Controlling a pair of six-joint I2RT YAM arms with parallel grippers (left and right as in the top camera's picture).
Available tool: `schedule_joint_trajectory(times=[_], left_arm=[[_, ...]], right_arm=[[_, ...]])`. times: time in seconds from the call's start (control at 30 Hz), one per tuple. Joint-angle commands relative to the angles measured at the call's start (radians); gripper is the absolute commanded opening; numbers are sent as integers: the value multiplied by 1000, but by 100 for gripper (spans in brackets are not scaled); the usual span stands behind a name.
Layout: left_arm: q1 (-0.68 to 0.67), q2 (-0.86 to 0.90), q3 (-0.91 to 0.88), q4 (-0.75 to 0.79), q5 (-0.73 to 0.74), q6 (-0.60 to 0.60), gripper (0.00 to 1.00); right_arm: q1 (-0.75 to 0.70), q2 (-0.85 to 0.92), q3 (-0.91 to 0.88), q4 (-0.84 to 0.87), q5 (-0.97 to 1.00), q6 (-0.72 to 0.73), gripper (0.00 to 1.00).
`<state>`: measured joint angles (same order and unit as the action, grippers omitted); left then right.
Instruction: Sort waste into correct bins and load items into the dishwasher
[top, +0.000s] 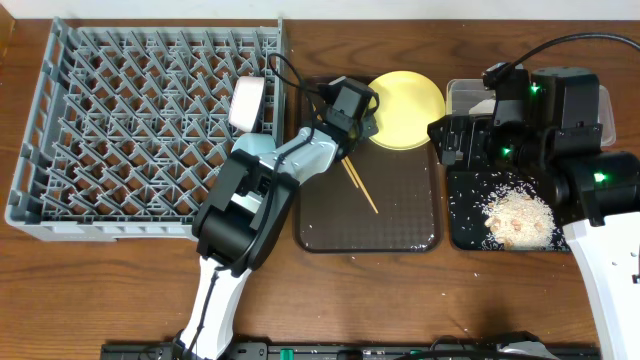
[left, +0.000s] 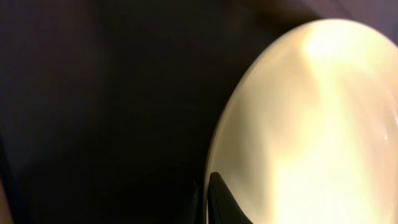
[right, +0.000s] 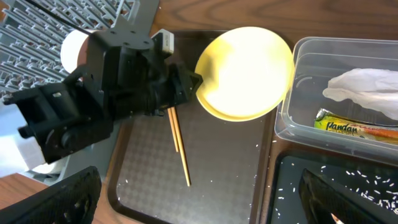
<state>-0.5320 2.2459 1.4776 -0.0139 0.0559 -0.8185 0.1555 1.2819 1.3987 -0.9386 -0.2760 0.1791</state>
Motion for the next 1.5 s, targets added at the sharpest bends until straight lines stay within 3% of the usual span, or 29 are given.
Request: schedule_joint_trajectory(times=[0.0,0.33,0.67,0.73,0.8,0.9,1.47], left_arm=[[35,3,-40,-67,18,22,8],[74,-204,-40,-187,19,164,7],[102,-385,-40,-200,24,260,8],[101,-389,-40,-217,24,232,17],[96,-381,-40,-243,24,192,37],[87,-362,-43,-271,24,177,47],[15,-152,-51,-266,11,0,54]], right_arm=[[-1,1,6,0,3,10,99],[-1,1,6,0,3,10,99],[-1,1,6,0,3,10,99],[-1,1,6,0,3,10,99],[-1,1,6,0,3,10,99],[-1,1,6,0,3,10,99],[-1,1,6,0,3,10,99]])
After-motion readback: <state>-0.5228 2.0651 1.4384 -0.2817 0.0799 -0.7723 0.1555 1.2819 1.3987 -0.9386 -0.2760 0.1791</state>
